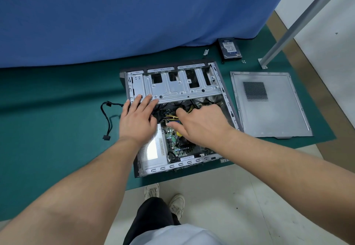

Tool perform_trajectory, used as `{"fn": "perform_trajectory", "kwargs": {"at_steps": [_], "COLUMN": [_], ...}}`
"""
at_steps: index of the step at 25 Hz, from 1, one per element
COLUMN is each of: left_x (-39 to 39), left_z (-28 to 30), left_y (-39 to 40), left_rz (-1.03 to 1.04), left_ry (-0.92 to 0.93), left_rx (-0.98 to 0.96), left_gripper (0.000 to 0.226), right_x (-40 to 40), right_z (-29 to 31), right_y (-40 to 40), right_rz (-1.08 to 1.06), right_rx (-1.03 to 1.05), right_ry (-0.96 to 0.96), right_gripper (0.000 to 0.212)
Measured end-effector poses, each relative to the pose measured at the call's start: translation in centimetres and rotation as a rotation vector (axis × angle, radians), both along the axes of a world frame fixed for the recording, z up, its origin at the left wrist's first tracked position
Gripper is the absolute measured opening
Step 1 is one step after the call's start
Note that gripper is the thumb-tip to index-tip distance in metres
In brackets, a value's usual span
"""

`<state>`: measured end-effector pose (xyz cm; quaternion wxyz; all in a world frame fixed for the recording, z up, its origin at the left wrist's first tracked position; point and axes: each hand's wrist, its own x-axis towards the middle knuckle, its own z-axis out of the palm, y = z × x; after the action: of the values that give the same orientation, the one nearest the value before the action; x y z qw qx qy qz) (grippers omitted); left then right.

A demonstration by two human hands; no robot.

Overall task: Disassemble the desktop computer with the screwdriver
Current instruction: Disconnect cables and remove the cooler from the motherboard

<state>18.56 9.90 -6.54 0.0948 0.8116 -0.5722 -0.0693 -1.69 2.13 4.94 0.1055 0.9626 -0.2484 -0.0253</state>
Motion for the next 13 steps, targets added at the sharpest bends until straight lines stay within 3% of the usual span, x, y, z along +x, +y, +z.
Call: {"fn": "perform_trajectory", "kwargs": {"at_steps": [4, 6, 8, 11, 13], "left_x": [0.1, 0.1, 0.1, 0.1, 0.1], "left_z": [0.0, -0.1, -0.2, -0.2, -0.3], "left_y": [0.0, 0.0, 0.0, 0.0, -0.1], "left_rz": [-0.001, -0.002, -0.002, -0.002, -0.001], "left_ry": [0.004, 0.002, -0.001, 0.003, 0.007], "left_rx": [-0.007, -0.009, -0.012, -0.011, -0.016], "left_gripper": [0.059, 0.059, 0.060, 0.060, 0.061], "right_x": [0.1, 0.0, 0.0, 0.3, 0.8], "right_z": [-0.2, 0.4, 0.5, 0.1, -0.3], "right_y": [-0.6, -1.4, -1.3, 0.0, 0.5], "right_rz": [0.317, 0.423, 0.381, 0.098, 0.002], "right_rx": [0.089, 0.129, 0.131, 0.040, -0.030], "right_ry": [0.037, 0.044, 0.040, 0.011, -0.028], "right_gripper": [0.026, 0.024, 0.033, 0.056, 0.051]}}
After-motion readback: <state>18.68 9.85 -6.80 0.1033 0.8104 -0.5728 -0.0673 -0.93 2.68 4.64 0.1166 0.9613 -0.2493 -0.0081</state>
